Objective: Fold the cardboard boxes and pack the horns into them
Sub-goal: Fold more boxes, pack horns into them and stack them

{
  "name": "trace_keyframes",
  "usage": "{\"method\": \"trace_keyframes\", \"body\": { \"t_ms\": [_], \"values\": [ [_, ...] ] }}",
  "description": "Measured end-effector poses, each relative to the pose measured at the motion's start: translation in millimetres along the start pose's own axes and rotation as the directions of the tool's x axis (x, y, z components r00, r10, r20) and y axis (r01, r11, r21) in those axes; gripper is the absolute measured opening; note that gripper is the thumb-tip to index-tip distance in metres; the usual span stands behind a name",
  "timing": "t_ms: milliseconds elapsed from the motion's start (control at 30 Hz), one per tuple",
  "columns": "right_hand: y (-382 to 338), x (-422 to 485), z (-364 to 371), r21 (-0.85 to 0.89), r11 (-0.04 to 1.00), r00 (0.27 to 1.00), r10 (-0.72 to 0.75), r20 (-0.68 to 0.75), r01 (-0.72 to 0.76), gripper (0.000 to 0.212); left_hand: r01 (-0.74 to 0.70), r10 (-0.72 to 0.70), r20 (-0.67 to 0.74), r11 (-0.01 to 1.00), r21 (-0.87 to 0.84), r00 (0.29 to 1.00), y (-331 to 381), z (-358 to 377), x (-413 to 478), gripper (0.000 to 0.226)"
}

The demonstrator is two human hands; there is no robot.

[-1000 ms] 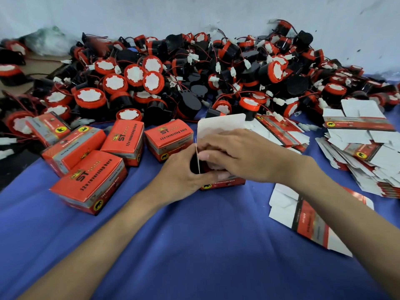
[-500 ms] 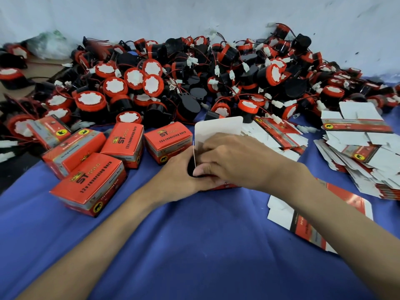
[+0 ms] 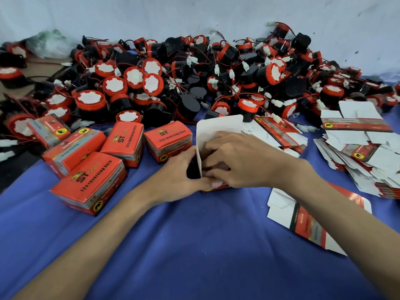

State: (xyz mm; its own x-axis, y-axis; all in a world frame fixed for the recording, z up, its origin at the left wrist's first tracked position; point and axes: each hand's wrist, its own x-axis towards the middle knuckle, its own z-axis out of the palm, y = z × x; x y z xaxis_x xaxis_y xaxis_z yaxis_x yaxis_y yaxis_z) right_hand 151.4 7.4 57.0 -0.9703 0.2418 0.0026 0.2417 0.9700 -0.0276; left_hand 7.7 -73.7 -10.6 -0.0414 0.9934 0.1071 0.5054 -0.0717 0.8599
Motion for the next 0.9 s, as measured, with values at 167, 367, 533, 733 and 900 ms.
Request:
{"method": "trace_keyframes", "body": {
  "t_ms": [167, 367, 533, 733, 900],
  "values": [
    [-6, 2, 6, 0.015, 0.996, 0.989, 0.093, -0.114, -0.092, 0.011, 0.038, -0.034, 0.026, 0.982, -0.182, 0.999, -11, -2, 5, 0.049],
    [-1, 5, 6, 0.204, 0.979, 0.987, 0.038, -0.154, -0.006, 0.008, 0.02, -0.09, -0.153, 0.911, -0.412, 0.984, -7, 8, 8, 0.042],
    [11, -7, 20, 0.556, 0.812, 0.719, 0.279, -0.636, 0.177, 0.011, 0.048, -0.081, -0.122, 0.967, -0.252, 0.989, -9, 8, 7, 0.049],
    [9, -29, 59, 0.638, 0.766, 0.498, 0.525, -0.69, 0.075, 0.012, 0.092, -0.097, -0.235, 0.995, -0.033, 0.967, -4, 13, 8, 0.039],
    [9, -39, 73, 0.582, 0.813, 0.62, 0.449, -0.643, 0.015, 0.018, -0.102, 0.056, -0.399, 0.99, -0.095, 0.915, 1, 17, 8, 0.033]
  ]
}}
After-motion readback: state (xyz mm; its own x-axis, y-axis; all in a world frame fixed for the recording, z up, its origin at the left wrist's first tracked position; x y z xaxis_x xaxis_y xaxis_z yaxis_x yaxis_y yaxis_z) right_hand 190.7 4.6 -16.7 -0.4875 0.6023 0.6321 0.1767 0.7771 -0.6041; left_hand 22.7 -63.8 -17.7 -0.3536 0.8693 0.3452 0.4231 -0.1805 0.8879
